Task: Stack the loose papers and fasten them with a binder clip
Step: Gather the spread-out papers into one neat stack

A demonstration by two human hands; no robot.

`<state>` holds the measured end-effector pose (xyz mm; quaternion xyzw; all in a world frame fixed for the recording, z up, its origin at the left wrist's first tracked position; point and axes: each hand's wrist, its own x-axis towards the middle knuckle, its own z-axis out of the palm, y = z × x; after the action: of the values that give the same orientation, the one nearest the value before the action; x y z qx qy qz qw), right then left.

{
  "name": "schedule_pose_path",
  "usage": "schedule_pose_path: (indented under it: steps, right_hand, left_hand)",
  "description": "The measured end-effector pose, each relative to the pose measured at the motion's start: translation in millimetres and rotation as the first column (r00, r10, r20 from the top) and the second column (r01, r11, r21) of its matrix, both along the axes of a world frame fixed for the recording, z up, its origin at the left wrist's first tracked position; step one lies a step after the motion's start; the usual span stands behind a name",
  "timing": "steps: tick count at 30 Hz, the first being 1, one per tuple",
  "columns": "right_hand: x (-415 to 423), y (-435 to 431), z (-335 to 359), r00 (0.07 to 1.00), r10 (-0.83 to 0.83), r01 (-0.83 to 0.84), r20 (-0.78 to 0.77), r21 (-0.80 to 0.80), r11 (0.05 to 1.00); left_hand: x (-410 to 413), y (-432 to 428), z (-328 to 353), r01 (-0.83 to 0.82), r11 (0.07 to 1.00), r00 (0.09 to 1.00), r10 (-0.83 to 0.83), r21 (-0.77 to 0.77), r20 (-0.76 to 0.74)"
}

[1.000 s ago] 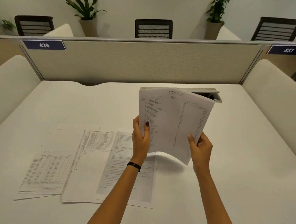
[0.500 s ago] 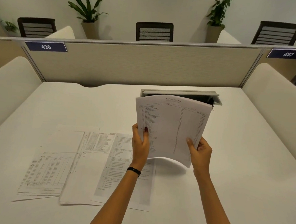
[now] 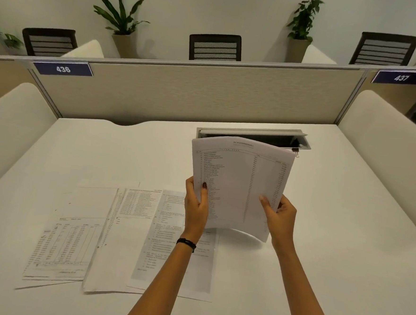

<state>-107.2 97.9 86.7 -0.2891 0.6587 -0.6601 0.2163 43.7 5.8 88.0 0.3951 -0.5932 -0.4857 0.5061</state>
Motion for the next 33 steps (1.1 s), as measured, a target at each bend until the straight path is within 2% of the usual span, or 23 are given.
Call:
schedule_pose_path:
  steps: [9,12,19,22,28,30,33]
  right_hand:
    - [7,-7,1,0.995,-0.102,0.102,-0.018,-0.028,0.994]
    - [8,-10,6,0.994,-0.103,0.103,-0.031,-0.009,0.995]
    - [25,-10,-7,0.998,-0.055,0.058,-0.027,0.157,0.986]
    - [34,-9,-22,0.998,-0.054,0.048,0.021,0.196,0.979]
    - [37,1,-62,0.991,-0.098,0.066,0.090,0.306,0.950]
    - [37,4,-72,0.992,-0.090,0.055,0.091,0.333,0.941]
    - [40,9,-81,0.993,-0.085,0.050,0.080,0.366,0.929]
  left_hand:
    - [2,-12,10,0.025,1.000,1.000,-0.024,0.019,-0.007]
    - [10,-25,11,0.046,0.998,0.998,-0.048,0.038,0.046]
    - [37,-50,-14,0.072,0.979,0.961,-0.119,0.190,0.248]
    - [52,-55,-34,0.131,0.940,0.913,-0.238,0.314,0.331]
    - [73,-56,-60,0.237,0.813,0.782,-0.484,0.532,0.391]
    - [77,-56,-66,0.226,0.810,0.774,-0.486,0.541,0.405]
    - [84,-58,-75,0.171,0.836,0.809,-0.422,0.522,0.410]
